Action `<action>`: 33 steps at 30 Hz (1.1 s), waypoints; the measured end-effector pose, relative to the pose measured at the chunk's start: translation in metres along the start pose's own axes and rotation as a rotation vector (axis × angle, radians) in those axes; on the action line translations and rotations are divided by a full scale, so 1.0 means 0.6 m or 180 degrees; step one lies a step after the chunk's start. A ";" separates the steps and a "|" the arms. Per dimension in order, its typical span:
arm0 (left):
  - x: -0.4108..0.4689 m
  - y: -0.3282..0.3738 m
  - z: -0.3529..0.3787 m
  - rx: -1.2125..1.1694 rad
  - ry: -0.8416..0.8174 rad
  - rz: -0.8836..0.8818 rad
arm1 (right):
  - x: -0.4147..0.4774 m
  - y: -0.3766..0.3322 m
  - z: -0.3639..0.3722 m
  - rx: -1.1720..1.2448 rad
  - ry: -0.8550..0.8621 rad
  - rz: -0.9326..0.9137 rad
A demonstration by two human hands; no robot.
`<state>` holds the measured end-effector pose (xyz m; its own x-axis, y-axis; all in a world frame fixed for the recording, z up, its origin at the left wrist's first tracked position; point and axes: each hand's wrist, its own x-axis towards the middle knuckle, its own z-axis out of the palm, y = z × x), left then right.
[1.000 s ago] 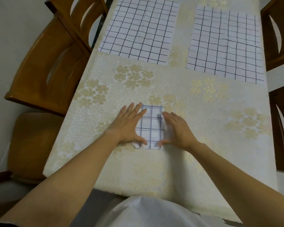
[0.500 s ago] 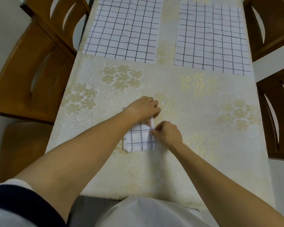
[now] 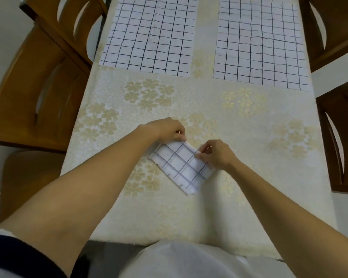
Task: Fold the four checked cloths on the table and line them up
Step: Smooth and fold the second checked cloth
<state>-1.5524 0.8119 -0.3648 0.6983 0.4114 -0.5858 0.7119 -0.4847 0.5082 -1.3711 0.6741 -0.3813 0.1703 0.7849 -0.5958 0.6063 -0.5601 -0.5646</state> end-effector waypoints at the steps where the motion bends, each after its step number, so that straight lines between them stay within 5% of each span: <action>1: -0.002 -0.008 0.002 -0.0207 0.0108 -0.0052 | 0.005 0.004 -0.013 0.0116 0.0145 0.0010; 8: -0.014 -0.034 0.059 -0.1041 0.0800 -0.0327 | 0.042 0.016 -0.036 0.0039 0.0699 -0.0177; 10: -0.017 -0.033 0.075 -0.0941 0.1044 -0.0300 | 0.037 0.017 -0.023 -0.0528 0.1015 -0.0341; 12: -0.020 -0.024 0.095 -0.0495 0.1684 -0.0251 | 0.024 0.019 0.002 -0.1362 0.1599 -0.0744; 15: -0.019 0.018 0.143 -0.0150 0.2543 -0.0417 | -0.001 0.001 0.061 -0.1248 0.1713 -0.1563; 21: 0.001 0.064 0.240 -0.0082 0.1744 -0.0553 | -0.003 0.036 0.132 -0.1167 0.0829 -0.1219; 25: -0.022 0.043 0.248 0.0832 0.1770 -0.0757 | 0.007 0.069 0.109 -0.1910 0.0873 -0.1088; 33: -0.051 0.020 0.219 0.0479 0.1731 -0.1087 | -0.016 0.107 0.035 -0.1642 0.0904 -0.0220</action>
<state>-1.5752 0.6920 -0.4238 0.4013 0.8734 -0.2760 0.9095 -0.3442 0.2333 -1.3501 0.6248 -0.4241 0.2751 0.8949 -0.3513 0.9105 -0.3598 -0.2036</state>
